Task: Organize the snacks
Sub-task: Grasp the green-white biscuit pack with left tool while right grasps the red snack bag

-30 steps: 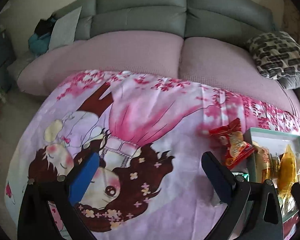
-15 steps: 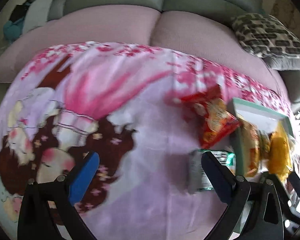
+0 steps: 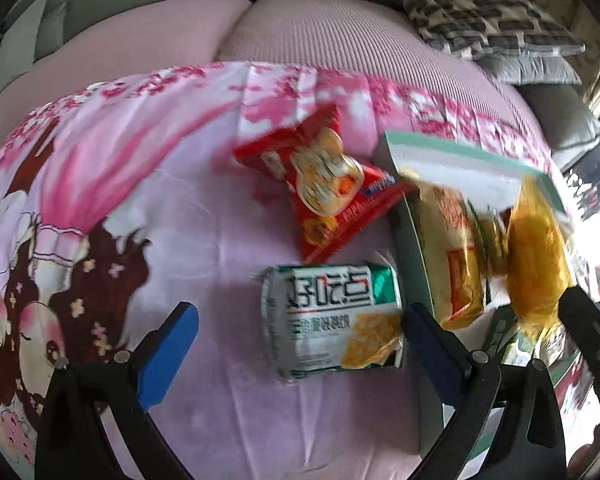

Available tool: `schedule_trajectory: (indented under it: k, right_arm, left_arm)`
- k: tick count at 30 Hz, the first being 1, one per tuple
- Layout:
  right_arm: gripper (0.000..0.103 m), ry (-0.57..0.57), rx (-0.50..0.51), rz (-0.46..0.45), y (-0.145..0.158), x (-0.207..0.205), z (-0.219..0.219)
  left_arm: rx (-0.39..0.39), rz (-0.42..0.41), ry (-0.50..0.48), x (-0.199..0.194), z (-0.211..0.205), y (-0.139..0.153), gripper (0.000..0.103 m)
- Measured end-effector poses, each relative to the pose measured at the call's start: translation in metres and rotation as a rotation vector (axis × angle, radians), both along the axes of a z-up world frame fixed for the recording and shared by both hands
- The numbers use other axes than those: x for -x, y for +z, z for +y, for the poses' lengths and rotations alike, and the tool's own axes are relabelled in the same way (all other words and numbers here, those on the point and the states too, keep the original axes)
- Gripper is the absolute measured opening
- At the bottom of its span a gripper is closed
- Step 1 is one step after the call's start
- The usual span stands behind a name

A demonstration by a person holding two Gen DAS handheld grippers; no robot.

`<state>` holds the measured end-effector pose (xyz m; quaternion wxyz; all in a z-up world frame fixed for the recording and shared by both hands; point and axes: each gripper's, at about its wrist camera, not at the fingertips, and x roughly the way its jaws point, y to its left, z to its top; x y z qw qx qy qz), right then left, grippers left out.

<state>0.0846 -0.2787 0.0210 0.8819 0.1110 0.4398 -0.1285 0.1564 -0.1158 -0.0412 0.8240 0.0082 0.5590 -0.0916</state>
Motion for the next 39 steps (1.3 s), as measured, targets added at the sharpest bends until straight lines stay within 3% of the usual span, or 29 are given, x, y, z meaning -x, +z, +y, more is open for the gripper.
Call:
schedule_trajectory:
  k: [8,25,31,32,35,39]
  right_arm:
    - [0.103,0.006,0.008,0.003,-0.001,0.0,0.003]
    - [0.103,0.063,0.043,-0.028,0.007,-0.004,0.027]
    - [0.103,0.163,0.015,-0.079,0.02,-0.014,0.053]
    - [0.103,0.187,-0.002,-0.084,0.02,-0.017,0.058]
    - [0.103,0.228,-0.041,-0.086,0.02,-0.03,0.07]
    - [0.101,0.253,-0.135,-0.059,0.008,-0.054,0.08]
  left_arm:
    - [-0.022,0.002,0.037,-0.002,0.001,-0.004,0.102]
    - [-0.104,-0.026,0.22,-0.005,0.073,0.004,0.102]
    - [-0.039,0.001,0.194,-0.008,0.07,-0.002,0.101]
    - [-0.031,0.004,0.19,-0.007,0.068,-0.003,0.099]
    - [-0.029,0.011,0.185,-0.007,0.069,-0.004,0.077]
    - [0.001,0.013,0.198,-0.01,0.077,-0.003,0.07]
